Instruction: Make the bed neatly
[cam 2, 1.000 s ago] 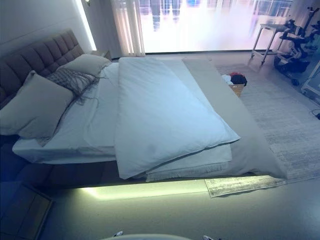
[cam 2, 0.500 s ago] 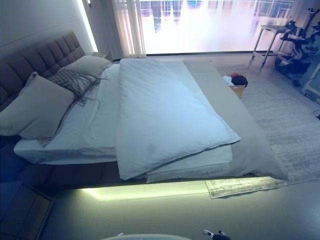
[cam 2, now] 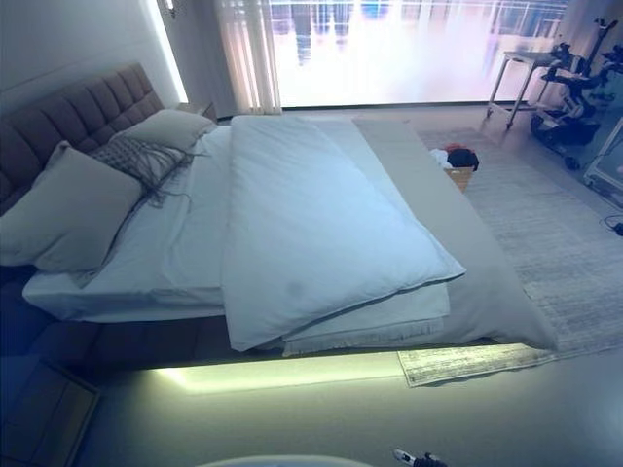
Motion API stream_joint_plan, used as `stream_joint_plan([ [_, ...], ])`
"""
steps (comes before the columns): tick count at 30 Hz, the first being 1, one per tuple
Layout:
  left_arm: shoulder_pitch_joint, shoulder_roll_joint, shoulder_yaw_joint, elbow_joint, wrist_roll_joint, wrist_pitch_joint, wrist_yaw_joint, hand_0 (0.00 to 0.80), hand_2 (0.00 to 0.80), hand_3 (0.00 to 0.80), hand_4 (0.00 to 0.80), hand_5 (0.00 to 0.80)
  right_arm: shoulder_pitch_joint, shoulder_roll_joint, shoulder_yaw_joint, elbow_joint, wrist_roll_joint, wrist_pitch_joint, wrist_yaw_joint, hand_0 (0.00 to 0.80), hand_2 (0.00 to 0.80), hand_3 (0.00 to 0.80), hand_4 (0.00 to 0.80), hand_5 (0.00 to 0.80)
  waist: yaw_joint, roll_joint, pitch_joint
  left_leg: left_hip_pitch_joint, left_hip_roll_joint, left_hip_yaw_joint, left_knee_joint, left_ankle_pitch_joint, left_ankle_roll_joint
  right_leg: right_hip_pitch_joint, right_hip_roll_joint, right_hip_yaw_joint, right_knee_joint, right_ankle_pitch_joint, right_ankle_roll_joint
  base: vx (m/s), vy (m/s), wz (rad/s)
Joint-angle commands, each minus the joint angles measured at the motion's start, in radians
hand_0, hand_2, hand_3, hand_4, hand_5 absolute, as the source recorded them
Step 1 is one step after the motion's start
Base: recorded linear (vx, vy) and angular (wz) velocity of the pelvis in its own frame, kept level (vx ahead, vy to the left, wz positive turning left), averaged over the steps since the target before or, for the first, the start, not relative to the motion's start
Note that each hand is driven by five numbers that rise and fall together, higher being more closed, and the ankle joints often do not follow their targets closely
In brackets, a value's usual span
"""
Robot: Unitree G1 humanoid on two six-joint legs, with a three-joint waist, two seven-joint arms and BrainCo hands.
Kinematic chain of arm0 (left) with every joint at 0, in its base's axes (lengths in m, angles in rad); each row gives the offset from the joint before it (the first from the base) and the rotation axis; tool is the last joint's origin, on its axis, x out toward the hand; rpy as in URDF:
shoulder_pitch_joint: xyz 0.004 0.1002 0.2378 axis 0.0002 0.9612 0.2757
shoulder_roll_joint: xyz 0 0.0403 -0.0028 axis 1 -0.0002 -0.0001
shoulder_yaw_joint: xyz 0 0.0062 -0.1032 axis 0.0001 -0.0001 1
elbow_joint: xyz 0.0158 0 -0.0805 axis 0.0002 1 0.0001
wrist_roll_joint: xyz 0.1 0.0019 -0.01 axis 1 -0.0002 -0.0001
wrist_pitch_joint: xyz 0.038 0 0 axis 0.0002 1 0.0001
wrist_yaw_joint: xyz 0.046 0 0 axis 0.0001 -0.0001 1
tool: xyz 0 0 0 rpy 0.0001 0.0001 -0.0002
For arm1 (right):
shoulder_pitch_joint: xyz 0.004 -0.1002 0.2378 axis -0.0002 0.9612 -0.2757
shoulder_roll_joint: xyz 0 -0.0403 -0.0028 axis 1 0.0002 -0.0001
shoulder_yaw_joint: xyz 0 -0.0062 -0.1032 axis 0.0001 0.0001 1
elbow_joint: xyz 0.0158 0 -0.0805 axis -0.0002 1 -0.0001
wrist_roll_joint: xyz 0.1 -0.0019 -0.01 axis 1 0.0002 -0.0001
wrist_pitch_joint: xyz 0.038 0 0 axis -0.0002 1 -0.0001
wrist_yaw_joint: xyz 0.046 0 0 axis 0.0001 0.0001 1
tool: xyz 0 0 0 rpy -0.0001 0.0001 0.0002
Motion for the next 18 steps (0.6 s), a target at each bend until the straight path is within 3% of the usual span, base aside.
stream_joint_plan([
  [1,-0.079,-0.031,0.012,0.067,0.037,0.003,0.018,0.000,0.000,0.000,0.000,0.000,-0.112,0.018,0.039,0.024,-0.044,0.008,-0.013,0.000,0.000,0.000,0.000,0.000,-0.025,-0.074,0.072,-0.115,-0.016,-0.003,0.264,-0.036,0.045,0.020,-0.037,0.023,0.066,-0.065,0.023,0.022,-0.167,-0.21],
  [4,-0.079,-0.035,0.025,0.063,0.014,-0.010,0.021,0.000,0.000,0.000,0.000,0.000,-0.108,0.003,0.046,0.013,-0.088,0.030,-0.049,0.000,0.000,0.000,0.000,0.000,-0.012,-0.083,0.119,-0.327,0.016,-0.006,0.563,0.116,0.023,0.016,-0.020,0.014,0.107,-0.079,-0.023,0.017,-0.176,-0.18],
  [5,-0.079,-0.036,0.027,0.059,0.016,-0.007,0.020,0.000,0.000,0.000,0.000,0.000,-0.109,0.000,0.044,0.011,-0.103,0.039,-0.065,0.000,0.000,0.000,0.000,0.000,-0.010,-0.081,0.129,-0.356,0.016,-0.012,0.587,0.128,0.020,0.017,-0.017,0.013,0.114,-0.080,-0.025,0.054,-0.049,-0.20],
  [7,-0.076,-0.045,0.026,0.057,0.018,-0.011,0.019,0.000,0.000,0.000,0.000,0.000,-0.108,-0.008,0.036,0.024,-0.107,0.037,-0.096,0.000,0.000,0.000,0.000,0.000,0.007,-0.056,0.159,-0.382,-0.022,-0.017,0.499,0.156,0.010,0.039,-0.005,0.020,0.134,-0.103,-0.015,0.185,0.083,-0.35],
  [8,-0.065,-0.046,0.022,0.058,0.015,-0.023,0.019,0.000,0.000,0.000,0.000,0.000,-0.108,-0.013,0.026,0.037,-0.111,0.028,-0.101,0.000,0.000,0.000,0.000,0.000,0.016,-0.031,0.163,-0.369,-0.034,-0.012,0.358,0.179,0.005,0.053,0.017,0.033,0.139,-0.121,-0.006,0.295,0.138,-0.45],
  [10,-0.052,-0.042,0.010,0.047,0.002,-0.028,0.035,0.000,0.000,0.000,0.000,0.000,-0.110,-0.022,0.018,0.051,-0.121,0.025,-0.105,0.000,0.000,0.000,0.000,0.000,0.028,-0.006,0.164,-0.367,-0.008,-0.006,0.170,0.229,-0.006,0.084,0.045,0.057,0.134,-0.145,-0.005,0.338,0.133,-0.46],
  [12,-0.051,-0.037,0.002,0.040,-0.024,-0.025,0.063,0.000,0.000,0.000,0.000,0.000,-0.113,-0.027,0.020,0.059,-0.106,0.021,-0.109,0.000,0.000,0.000,0.000,0.000,0.051,-0.009,0.167,-0.382,0.000,-0.015,-0.005,0.250,-0.007,0.134,0.052,0.095,0.118,-0.171,0.000,0.328,0.087,-0.21],
  [15,-0.037,-0.037,0.024,0.045,-0.057,-0.041,0.081,0.000,0.000,0.000,0.000,0.000,-0.101,-0.033,0.012,0.065,-0.098,0.008,-0.107,0.000,0.000,0.000,0.000,0.000,0.072,-0.013,0.160,-0.446,0.027,-0.051,-0.049,0.278,-0.028,0.194,0.054,0.126,0.109,-0.223,0.002,0.341,0.112,0.04],
  [18,-0.026,-0.034,0.047,0.046,-0.038,-0.058,0.093,0.000,0.000,0.000,0.000,0.000,-0.087,-0.032,0.001,0.073,-0.101,-0.006,-0.109,0.000,0.000,0.000,0.000,0.000,0.076,-0.007,0.145,-0.457,0.071,-0.020,-0.049,0.280,-0.038,0.235,0.028,0.125,0.122,-0.279,0.019,0.347,0.215,-0.17],
])
